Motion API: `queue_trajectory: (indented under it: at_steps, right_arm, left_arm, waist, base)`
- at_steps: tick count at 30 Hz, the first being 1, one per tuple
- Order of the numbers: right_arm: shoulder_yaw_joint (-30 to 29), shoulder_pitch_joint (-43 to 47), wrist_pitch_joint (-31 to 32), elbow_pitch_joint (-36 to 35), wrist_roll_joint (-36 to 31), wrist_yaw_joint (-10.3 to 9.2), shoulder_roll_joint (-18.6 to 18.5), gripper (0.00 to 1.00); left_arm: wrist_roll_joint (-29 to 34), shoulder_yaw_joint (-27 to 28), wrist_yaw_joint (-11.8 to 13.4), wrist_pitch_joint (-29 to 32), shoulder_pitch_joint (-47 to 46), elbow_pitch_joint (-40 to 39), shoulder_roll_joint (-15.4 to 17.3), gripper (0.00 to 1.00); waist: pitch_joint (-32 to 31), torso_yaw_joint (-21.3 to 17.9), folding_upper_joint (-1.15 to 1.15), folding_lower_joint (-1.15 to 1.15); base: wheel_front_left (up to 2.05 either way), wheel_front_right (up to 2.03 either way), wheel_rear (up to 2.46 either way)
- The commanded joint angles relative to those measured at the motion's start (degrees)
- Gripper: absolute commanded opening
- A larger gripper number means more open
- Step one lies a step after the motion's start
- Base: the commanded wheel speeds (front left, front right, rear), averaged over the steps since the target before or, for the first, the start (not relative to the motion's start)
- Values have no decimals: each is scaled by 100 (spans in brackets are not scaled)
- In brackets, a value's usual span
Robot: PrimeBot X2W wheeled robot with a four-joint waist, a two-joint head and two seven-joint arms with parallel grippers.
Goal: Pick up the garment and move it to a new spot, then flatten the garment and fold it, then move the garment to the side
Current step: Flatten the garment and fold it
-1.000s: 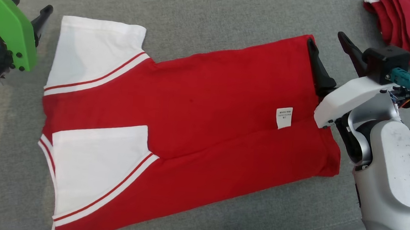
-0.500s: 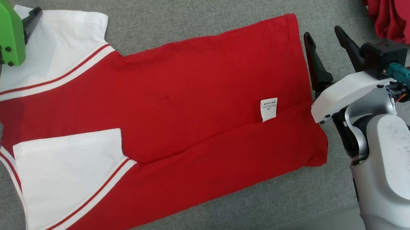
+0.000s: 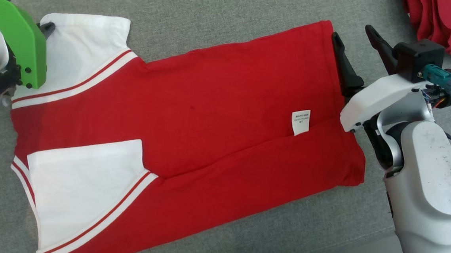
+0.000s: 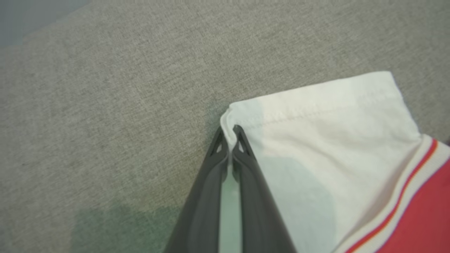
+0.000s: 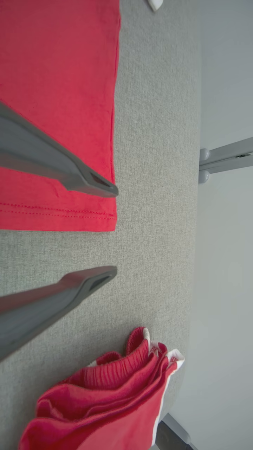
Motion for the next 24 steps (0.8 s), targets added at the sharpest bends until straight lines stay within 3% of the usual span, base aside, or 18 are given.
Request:
queue_trajectory:
  at_steps: [1,14,24]
  right_arm:
    - [-11,-76,17,56,-7,-11,-20,100]
    - [9,-868,755,1167,-110,-11,-529,100]
    - [535,-1448,1726,2178,130,-11,-791,100]
  left_arm:
    - [44,-39,3,-115,118,27,-35,0]
    - [-137,-266,3,-1113,102,-408,-117,0]
    - [-277,-502,6,-1414,144,-749,-93,0]
  waist:
    - [-30,34,0,0]
    - [-304,571,0,0]
    - [-279,897,0,0]
  base:
    - [0,0,0]
    - [0,0,0]
    - [0,0,0]
